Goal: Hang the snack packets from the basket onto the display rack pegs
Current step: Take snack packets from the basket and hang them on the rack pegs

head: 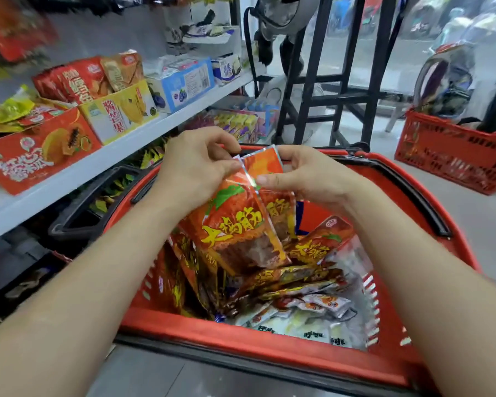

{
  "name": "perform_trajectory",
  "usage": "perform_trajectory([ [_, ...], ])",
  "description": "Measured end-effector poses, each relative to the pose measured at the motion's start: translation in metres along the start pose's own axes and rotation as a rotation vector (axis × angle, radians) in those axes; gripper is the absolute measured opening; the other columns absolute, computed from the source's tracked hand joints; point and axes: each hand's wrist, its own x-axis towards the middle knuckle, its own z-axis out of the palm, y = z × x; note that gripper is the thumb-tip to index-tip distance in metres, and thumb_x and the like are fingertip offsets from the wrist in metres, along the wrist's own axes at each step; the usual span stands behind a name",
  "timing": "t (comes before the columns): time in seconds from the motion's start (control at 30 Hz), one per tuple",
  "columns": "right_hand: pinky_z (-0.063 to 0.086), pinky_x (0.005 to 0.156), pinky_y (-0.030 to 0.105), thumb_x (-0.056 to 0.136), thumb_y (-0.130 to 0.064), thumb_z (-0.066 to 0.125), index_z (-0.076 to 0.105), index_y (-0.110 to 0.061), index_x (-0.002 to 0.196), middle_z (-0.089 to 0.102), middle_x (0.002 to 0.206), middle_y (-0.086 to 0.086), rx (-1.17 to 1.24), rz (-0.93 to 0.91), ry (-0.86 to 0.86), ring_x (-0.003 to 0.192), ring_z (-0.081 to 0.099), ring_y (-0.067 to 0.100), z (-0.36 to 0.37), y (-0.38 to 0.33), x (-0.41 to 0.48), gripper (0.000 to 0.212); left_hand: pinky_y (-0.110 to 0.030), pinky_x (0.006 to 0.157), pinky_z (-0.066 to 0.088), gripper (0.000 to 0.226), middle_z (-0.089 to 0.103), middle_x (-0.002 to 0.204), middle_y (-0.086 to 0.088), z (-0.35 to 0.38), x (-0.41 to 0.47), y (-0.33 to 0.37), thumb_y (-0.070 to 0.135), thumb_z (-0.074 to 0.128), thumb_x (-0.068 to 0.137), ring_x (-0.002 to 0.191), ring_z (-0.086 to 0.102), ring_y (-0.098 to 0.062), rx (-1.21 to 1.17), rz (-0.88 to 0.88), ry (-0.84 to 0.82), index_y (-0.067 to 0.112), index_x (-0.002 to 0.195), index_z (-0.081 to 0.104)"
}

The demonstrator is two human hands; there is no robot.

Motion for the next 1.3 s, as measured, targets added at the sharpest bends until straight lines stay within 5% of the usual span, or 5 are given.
perform_trajectory([
  [0.37, 0.051, 0.098, 0.037, 0.064, -0.011, 0.090, 0.032, -0.037, 0.142, 0.057, 0.131, -0.002, -0.478, -0.163, 0.262, 0.112, 0.062, 0.015, -0.010, 0.013, -0.024, 0.100, -0.008, 0.069, 0.043, 0.028, 0.064, 0.079, 0.010, 0.036, -0.020, 0.014, 0.002, 0.067, 0.084, 0.075, 0.058, 0.001, -0.140, 0.155, 0.039, 0.029, 0.090, 0.066],
  [0.63, 0.059, 0.082, 0.039, 0.069, -0.002, 0.084, 0.038, -0.035, 0.133, 0.065, 0.107, 0.002, -0.270, -0.137, 0.482, 0.089, 0.071, 0.015, -0.044, 0.027, -0.045, 0.085, -0.039, 0.075, 0.057, 0.001, 0.074, 0.079, 0.009, 0.069, -0.012, 0.005, 0.023, 0.071, 0.086, 0.076, 0.070, -0.008, -0.244, -0.146, -0.184, 0.022, 0.086, 0.070],
  [0.8, 0.058, 0.084, 0.039, 0.071, -0.010, 0.084, 0.052, -0.025, 0.126, 0.072, 0.107, 0.001, -0.053, -0.086, 0.467, 0.093, 0.072, 0.016, -0.058, 0.030, -0.049, 0.066, -0.028, 0.065, 0.051, 0.028, 0.071, 0.070, 0.017, 0.078, 0.000, 0.022, 0.019, 0.068, 0.089, 0.067, 0.067, -0.003, -0.342, -0.069, -0.031, 0.034, 0.065, 0.067],
  [1.0, 0.054, 0.079, 0.022, 0.075, -0.002, 0.079, 0.056, -0.017, 0.111, 0.067, 0.093, -0.007, -0.248, 0.010, 0.672, 0.079, 0.066, -0.001, -0.082, 0.050, -0.053, 0.045, -0.030, 0.079, 0.039, 0.036, 0.051, 0.097, 0.005, 0.131, 0.009, 0.023, 0.029, 0.076, 0.080, 0.091, 0.048, -0.015, 0.002, -0.063, 0.001, 0.021, 0.095, 0.044],
  [1.3, 0.050, 0.079, 0.040, 0.086, -0.008, 0.064, 0.044, -0.019, 0.123, 0.065, 0.102, 0.009, -0.813, 0.088, 0.807, 0.097, 0.061, 0.035, -0.091, 0.050, -0.059, 0.043, -0.035, 0.072, 0.052, 0.044, 0.070, 0.091, -0.003, 0.195, -0.064, -0.010, 0.053, 0.069, 0.081, 0.086, 0.064, -0.024, 0.527, 0.116, -1.104, 0.017, 0.105, 0.066],
])
